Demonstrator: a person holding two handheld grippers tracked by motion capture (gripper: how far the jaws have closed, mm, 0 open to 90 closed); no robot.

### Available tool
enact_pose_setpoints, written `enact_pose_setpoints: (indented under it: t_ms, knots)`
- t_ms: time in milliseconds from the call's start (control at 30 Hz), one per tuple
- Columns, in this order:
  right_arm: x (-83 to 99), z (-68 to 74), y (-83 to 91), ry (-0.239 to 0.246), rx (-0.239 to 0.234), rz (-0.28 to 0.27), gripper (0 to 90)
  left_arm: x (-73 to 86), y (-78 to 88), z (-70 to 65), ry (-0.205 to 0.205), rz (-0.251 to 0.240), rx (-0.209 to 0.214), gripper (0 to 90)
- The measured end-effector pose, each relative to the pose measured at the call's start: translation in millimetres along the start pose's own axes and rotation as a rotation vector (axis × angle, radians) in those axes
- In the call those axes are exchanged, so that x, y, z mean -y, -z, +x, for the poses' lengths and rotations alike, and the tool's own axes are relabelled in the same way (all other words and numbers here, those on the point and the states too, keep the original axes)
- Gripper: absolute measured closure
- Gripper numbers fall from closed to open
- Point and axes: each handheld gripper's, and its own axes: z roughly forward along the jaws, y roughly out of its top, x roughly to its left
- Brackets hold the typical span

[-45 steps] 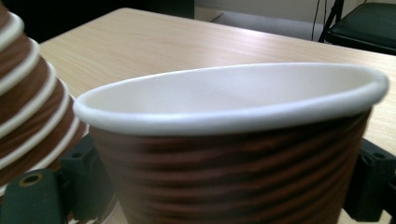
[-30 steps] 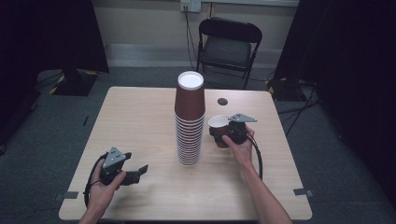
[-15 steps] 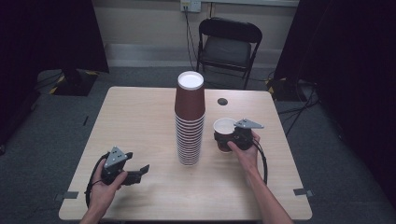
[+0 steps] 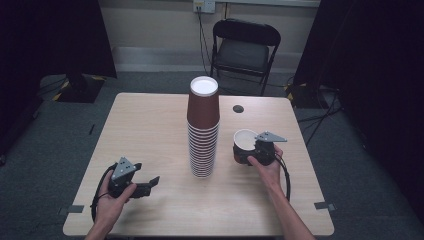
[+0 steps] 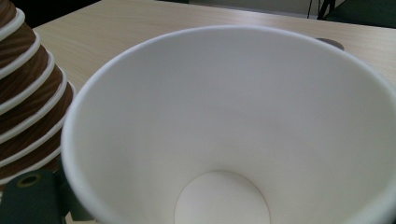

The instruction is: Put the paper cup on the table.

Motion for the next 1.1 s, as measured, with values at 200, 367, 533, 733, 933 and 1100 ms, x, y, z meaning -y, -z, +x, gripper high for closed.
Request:
enact_pose_setpoints:
  t_ms: [200, 367, 533, 733, 933, 1100]
  knots:
    - [3.0, 0.5, 2.3, 0.02, 0.01, 0.02, 10.3, 0.6, 0.1, 1.2, 0.0, 0.003, -0.003, 16.1]
    - [8.5, -0.6, 3.7, 0.01, 0.005, 0.056, 11.9, 0.8, -1.2, 0.1, -0.008, 0.007, -0.004, 16.1]
    - [8.5, -0.8, 7.6, 0.01, 0.011, 0.09, 12.5, 0.8, -1.1, 0.3, -0.008, 0.006, -0.003, 16.1]
    - [16.4, -2.0, 10.2, 0.005, 0.003, 0.155, 13.3, 1.1, -1.0, 2.2, -0.003, 0.008, -0.006, 16.2]
    - [24.9, -5.3, 11.6, -0.007, 0.0, 0.189, 13.3, 0.8, -1.6, 3.0, -0.009, 0.009, -0.006, 16.2]
    - [25.8, -4.9, 19.0, -0.008, -0.008, 0.198, 13.3, 1.0, -0.7, 4.0, 0.001, 0.009, -0.011, 16.2]
